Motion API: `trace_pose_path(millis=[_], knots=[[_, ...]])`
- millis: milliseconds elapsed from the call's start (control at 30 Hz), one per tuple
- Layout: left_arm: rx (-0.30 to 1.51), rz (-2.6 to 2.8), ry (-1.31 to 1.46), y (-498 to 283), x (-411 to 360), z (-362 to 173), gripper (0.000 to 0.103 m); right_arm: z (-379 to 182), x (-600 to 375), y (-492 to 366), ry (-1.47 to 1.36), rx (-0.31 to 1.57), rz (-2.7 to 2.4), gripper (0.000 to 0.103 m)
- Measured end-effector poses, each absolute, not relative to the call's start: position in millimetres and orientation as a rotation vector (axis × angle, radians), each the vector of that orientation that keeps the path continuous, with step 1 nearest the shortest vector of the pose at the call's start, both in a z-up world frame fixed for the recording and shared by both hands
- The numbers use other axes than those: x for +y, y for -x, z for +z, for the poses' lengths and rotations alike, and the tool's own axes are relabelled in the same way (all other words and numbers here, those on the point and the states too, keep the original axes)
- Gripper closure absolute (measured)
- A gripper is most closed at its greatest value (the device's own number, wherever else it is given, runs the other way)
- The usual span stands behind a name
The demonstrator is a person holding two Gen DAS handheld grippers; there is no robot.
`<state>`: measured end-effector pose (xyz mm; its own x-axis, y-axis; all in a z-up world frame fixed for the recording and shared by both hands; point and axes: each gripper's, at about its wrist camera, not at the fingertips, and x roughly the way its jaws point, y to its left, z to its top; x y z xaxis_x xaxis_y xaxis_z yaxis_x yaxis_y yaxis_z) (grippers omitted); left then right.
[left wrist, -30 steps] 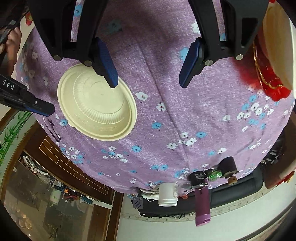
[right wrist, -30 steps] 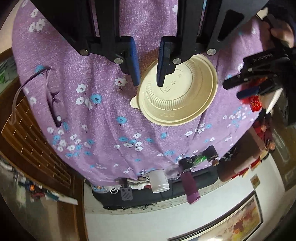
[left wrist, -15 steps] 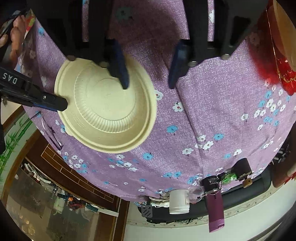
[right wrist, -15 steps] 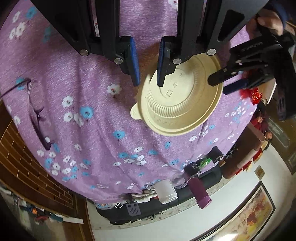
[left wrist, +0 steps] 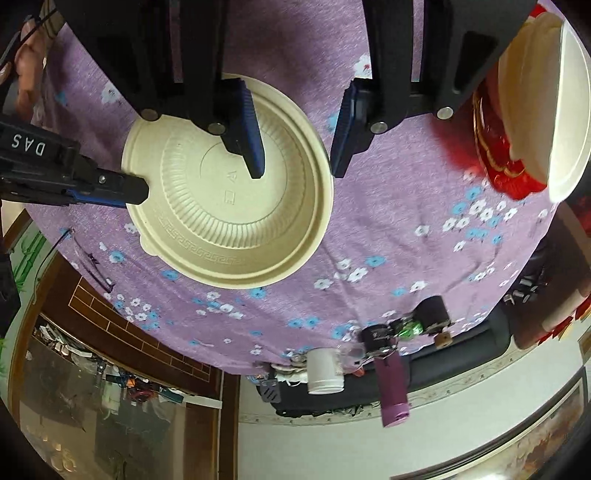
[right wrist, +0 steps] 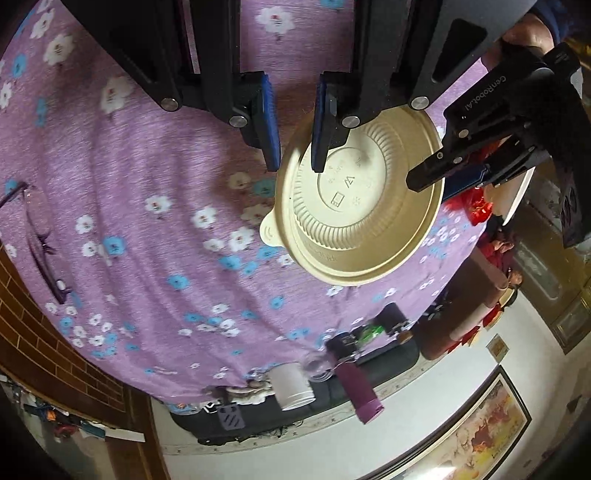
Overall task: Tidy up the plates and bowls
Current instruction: 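Lift the beige ribbed bowl with the right tool and carry it over the stack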
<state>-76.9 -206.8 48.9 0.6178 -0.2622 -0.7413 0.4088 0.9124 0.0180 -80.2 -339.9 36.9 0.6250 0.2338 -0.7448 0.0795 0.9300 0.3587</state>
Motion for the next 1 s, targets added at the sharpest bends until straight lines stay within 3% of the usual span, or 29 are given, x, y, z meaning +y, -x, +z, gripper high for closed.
trace_pose_path(millis=[1000], knots=[[0.840,-0.369,-0.194,73.9,-198.6,35.4,0.068,34.1,-323.6,78.3,-0.345,0.909,0.093,0.084]])
